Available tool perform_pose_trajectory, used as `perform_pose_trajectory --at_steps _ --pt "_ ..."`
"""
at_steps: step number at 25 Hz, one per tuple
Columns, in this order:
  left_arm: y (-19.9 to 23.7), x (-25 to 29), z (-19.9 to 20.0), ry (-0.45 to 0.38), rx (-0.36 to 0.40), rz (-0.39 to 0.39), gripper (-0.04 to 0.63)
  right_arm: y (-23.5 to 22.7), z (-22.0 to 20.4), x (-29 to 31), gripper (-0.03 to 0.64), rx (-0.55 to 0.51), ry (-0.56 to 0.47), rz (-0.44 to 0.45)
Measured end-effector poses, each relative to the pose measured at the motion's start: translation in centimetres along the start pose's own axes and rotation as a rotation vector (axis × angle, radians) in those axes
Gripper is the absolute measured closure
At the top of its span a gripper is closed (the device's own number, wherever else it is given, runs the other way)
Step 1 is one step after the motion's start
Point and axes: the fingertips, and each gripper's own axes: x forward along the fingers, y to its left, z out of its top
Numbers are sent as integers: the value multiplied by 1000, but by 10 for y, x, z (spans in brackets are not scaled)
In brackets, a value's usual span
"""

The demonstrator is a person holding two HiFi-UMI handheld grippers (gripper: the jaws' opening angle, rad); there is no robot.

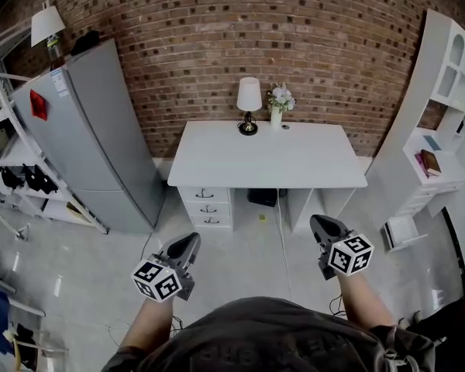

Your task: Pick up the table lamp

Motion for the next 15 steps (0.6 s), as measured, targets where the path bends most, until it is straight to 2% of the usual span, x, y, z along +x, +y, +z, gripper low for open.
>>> perform_pose_trajectory --at_steps 15 --pt "-95 71 -22 13 19 21 591 -81 -4 -55 623 -38 0 67"
